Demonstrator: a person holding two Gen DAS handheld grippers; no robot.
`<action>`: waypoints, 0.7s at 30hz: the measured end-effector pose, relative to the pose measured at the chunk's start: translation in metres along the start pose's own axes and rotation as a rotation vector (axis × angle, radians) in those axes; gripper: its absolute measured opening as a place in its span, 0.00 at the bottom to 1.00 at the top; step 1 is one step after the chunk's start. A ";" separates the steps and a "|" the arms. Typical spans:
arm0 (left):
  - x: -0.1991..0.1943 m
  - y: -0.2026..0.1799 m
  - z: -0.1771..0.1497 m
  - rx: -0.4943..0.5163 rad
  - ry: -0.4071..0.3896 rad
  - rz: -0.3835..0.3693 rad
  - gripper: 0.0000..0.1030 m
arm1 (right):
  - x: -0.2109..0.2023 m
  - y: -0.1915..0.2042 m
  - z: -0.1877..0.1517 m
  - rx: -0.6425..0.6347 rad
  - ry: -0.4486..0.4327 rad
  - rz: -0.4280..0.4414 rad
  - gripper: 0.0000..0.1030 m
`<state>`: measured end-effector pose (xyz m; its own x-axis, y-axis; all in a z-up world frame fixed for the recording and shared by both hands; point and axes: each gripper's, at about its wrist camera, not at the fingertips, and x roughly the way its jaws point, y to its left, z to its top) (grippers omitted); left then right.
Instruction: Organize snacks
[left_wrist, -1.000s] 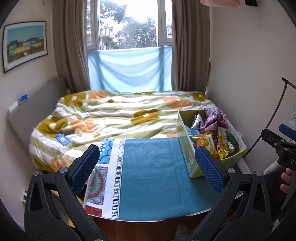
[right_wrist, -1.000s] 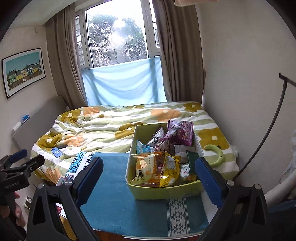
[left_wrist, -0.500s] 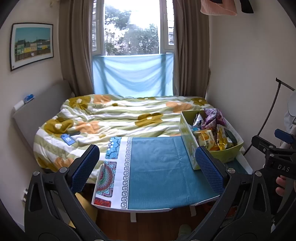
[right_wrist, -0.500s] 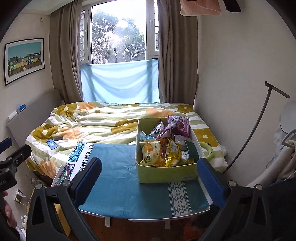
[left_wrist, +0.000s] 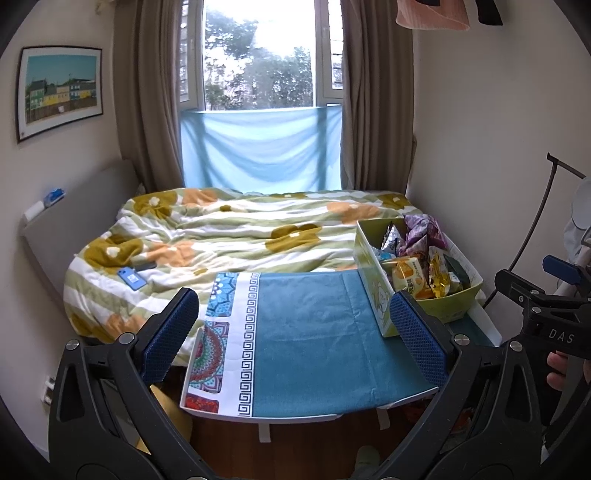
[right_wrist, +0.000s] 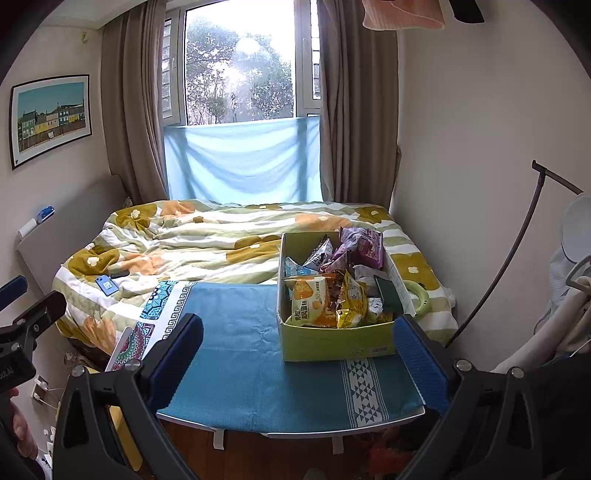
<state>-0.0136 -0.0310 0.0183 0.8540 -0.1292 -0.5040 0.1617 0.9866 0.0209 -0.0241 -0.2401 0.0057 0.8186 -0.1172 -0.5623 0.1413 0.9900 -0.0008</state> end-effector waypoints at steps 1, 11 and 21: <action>0.000 0.000 0.000 -0.001 0.000 0.000 1.00 | 0.000 0.001 0.000 0.000 0.001 0.000 0.99; 0.002 0.000 0.002 0.001 0.000 0.005 1.00 | 0.000 0.004 -0.002 -0.003 0.005 0.006 0.99; 0.002 0.002 0.004 0.009 0.002 0.008 1.00 | 0.002 0.003 -0.001 -0.001 0.007 0.006 0.99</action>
<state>-0.0100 -0.0301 0.0206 0.8543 -0.1212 -0.5055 0.1594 0.9867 0.0328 -0.0230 -0.2377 0.0034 0.8156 -0.1104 -0.5680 0.1355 0.9908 0.0020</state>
